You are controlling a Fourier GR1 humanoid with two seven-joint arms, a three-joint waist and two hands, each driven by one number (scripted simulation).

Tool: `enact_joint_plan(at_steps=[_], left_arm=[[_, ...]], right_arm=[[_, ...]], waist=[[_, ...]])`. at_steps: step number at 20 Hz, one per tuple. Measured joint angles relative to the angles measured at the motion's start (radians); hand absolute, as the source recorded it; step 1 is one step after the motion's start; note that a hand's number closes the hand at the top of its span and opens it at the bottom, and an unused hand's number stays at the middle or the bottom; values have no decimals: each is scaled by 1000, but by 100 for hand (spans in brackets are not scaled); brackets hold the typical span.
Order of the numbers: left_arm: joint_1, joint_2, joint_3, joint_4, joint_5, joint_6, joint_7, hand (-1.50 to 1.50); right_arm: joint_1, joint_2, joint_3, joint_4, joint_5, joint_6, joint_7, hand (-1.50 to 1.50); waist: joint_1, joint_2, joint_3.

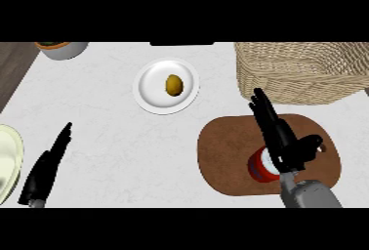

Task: Pick the can from the cutting board and place it in the basket

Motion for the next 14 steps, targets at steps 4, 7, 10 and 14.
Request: enact_joint_plan(at_steps=[4, 7, 10, 14], left_arm=[[-49, -7, 33, -36, 36, -20, 22, 0], [-94, -26, 54, -53, 79, -37, 42, 0], [-126, -47, 67, -57, 123, -58, 69, 0], [-165, -50, 98, -56, 166, -76, 132, 0]], right_arm=[[-94, -49, -94, -13, -120, 166, -53, 150], [-196, -114, -129, -39, -165, 320, -117, 150], [-246, -192, -52, -94, -65, 463, -221, -150], [-185, -181, 60, -183, 117, 462, -368, -150]], waist=[[13, 18, -12], [28, 24, -15], [29, 26, -18], [11, 24, -19]])
